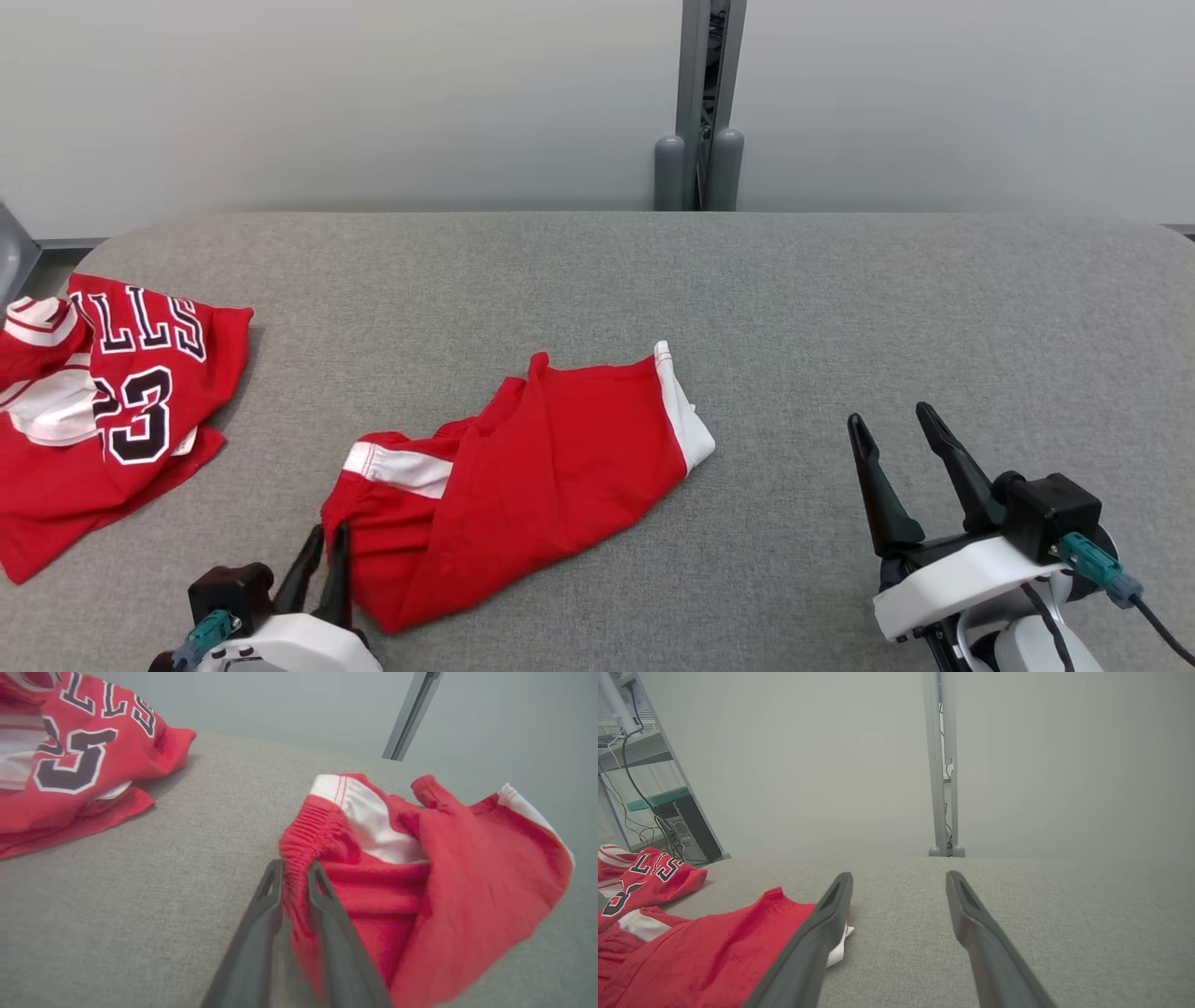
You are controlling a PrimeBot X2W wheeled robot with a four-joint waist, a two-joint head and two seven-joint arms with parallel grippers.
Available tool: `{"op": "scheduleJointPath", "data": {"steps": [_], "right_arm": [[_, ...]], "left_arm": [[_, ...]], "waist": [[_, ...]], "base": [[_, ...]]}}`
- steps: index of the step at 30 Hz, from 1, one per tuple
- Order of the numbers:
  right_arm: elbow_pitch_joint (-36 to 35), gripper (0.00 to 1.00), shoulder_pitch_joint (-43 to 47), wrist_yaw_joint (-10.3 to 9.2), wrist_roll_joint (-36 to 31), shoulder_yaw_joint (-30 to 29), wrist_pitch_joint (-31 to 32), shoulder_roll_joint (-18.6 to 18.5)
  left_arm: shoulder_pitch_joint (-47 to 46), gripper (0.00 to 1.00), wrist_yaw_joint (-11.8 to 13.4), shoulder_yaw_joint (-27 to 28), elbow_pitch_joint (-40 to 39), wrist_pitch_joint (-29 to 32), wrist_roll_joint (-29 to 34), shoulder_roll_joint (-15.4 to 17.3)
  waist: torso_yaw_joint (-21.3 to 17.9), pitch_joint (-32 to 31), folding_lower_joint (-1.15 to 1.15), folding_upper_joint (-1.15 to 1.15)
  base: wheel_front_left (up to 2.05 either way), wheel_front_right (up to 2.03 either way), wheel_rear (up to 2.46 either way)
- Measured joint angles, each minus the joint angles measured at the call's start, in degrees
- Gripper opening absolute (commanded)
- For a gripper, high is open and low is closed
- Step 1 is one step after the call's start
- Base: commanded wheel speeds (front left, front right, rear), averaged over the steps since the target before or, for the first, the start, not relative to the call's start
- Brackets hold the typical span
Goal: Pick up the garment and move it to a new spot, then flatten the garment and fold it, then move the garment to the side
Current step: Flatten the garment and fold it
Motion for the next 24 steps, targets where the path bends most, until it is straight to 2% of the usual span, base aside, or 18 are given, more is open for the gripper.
{"op": "scheduleJointPath", "data": {"steps": [10, 16, 24], "right_arm": [[-0.1, 1.0, 0.2, 0.0, 0.0, -0.1, 0.0, 0.0], [-0.1, 1.0, 0.2, 0.0, 0.1, 0.3, 0.1, 0.0], [0.3, 1.0, -0.3, 0.0, 0.4, 0.6, 0.6, -0.1]], "left_arm": [[0.9, 1.0, -1.4, 4.2, -8.4, 0.0, 5.4, -1.2], [0.3, 1.0, -3.9, 2.9, -7.0, 0.0, 7.7, -0.3], [-4.3, 1.0, -5.3, 1.1, -0.1, 0.0, 8.1, 2.9]], "waist": [[1.5, -0.9, 0.0, 0.0], [1.1, -0.5, 0.0, 0.0], [-1.2, 0.6, 0.0, 0.0]], "base": [[0.0, 0.0, 0.0], [0.0, 0.0, 0.0], [0.0, 0.0, 0.0]]}}
